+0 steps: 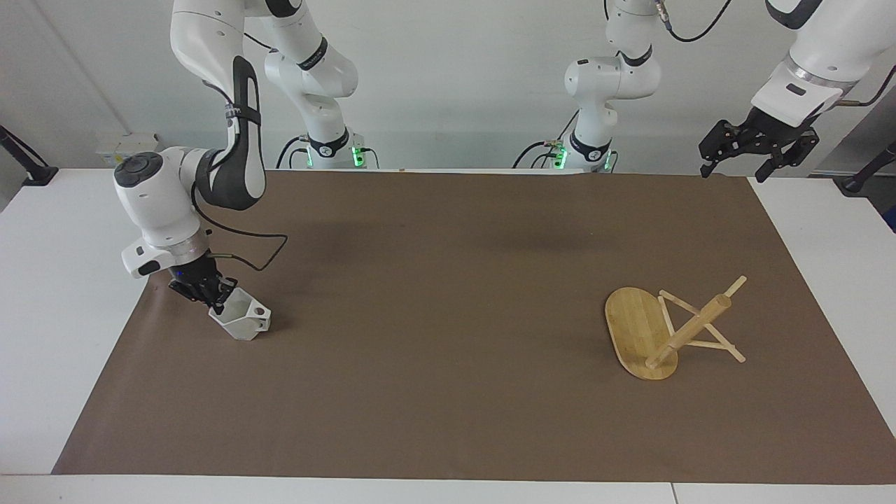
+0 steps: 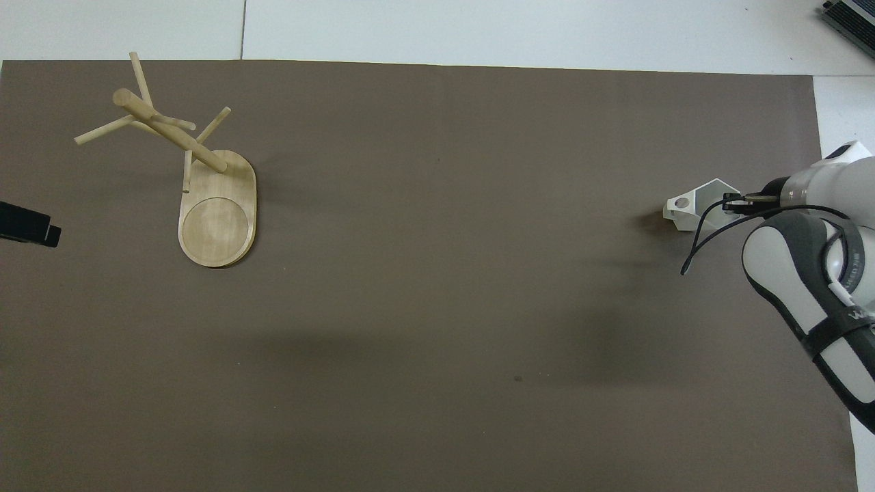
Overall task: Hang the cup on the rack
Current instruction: 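Lift the cup with the right gripper while the left gripper approaches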
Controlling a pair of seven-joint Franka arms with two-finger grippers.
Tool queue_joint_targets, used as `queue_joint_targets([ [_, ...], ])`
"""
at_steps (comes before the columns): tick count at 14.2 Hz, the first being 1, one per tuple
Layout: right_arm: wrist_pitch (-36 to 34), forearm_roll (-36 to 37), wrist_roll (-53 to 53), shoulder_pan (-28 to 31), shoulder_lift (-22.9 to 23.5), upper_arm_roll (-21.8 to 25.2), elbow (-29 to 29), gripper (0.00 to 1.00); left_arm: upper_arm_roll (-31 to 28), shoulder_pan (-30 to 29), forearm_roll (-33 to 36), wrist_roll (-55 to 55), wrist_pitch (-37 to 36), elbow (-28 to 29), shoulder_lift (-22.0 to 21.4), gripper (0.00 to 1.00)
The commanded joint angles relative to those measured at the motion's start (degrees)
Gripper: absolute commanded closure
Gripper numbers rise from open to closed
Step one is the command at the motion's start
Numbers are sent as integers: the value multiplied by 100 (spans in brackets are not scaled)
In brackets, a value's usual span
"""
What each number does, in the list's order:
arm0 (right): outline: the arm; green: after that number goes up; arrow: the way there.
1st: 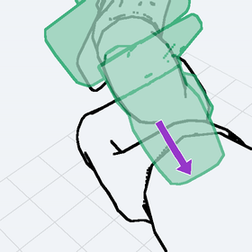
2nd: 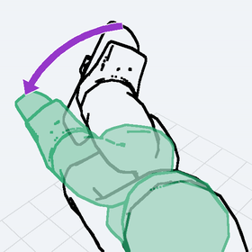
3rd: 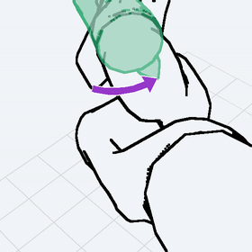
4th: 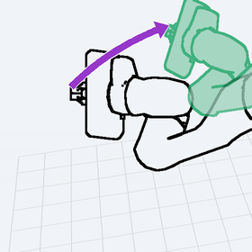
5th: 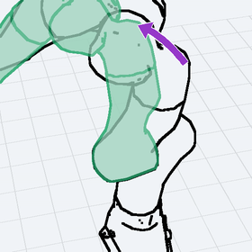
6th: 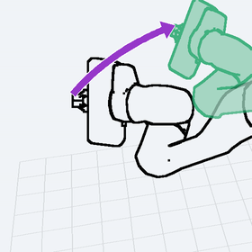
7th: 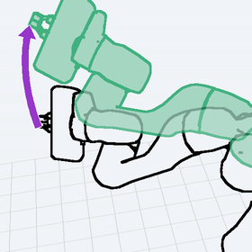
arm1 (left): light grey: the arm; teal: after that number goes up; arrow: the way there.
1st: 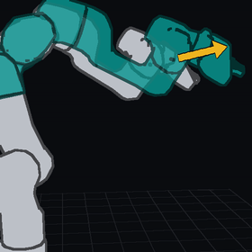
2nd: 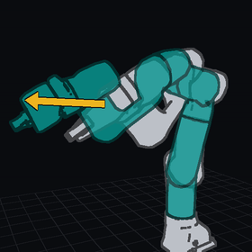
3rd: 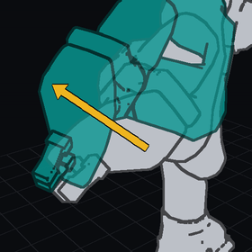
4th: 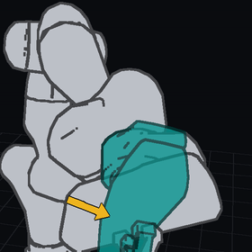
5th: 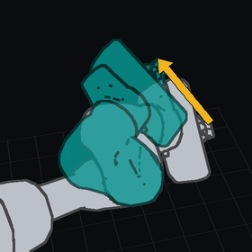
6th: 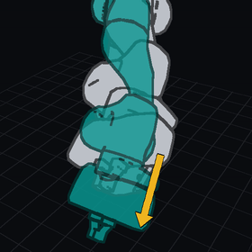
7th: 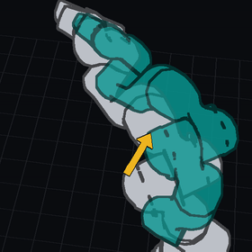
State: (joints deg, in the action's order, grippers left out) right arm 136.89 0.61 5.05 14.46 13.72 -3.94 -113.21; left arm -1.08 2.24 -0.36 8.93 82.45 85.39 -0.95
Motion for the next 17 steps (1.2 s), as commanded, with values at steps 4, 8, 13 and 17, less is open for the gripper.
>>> queue_joint_targets([
  [4, -1110, -1014, 100, -22, -18, -397, 1017, 100, -59, 31, -16, 30, -45, 127, -107, 0],
  [8, -1306, -2579, 426, -40, -228, -1072, 1328, 100, -42, -5, -25, 74, -36, 145, -116, 0],
  [13, -875, -4022, 5, -66, -229, -1898, 1460, 100, -33, 57, -586, 608, 849, 933, -440, 0],
  [17, -770, -5252, -4, -724, -273, -2032, 1460, 100, -24, 92, -1079, 1283, 1098, 1191, -547, 0],
])
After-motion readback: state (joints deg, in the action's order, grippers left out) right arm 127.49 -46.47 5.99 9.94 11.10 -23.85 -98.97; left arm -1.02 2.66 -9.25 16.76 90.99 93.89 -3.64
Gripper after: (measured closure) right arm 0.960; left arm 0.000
